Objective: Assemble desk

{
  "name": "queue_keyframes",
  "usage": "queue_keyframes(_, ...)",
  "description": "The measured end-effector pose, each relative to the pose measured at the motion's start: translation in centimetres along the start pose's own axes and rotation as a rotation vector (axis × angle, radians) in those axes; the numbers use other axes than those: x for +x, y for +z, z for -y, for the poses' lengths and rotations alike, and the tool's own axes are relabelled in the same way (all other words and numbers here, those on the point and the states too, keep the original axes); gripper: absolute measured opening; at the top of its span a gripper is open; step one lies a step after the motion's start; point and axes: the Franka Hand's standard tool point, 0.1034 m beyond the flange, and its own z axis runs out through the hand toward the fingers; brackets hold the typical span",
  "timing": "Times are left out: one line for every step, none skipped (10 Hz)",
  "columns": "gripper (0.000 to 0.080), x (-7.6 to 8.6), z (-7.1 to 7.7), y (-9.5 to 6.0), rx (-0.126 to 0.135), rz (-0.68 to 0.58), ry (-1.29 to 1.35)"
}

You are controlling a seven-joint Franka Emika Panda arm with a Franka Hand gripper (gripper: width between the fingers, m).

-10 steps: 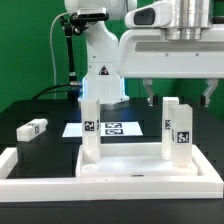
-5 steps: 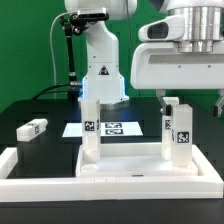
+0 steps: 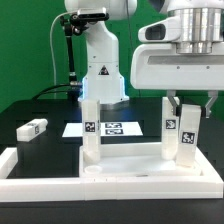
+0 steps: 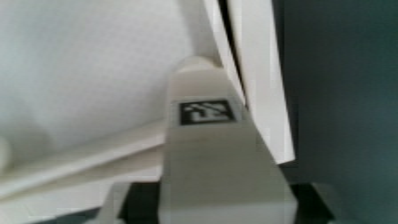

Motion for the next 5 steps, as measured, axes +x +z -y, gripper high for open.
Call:
queue_keyframes(0.0288,0.01,-0.03,0.02,0.0,0.0,0.065)
queue_keyframes(0.0288,0.03,-0.06,0.02,-0.001,0.0,0.133)
queue_keyframes(0.0288,0.05,-0.12,0.03,-0.001,0.0,0.215)
queue_keyframes(0.0288,0.07,-0.15,0.04,-0.002,0.0,0.272)
queue_keyframes(0.0288,0.14,-0.27,0.11,0.002,0.002,0.361)
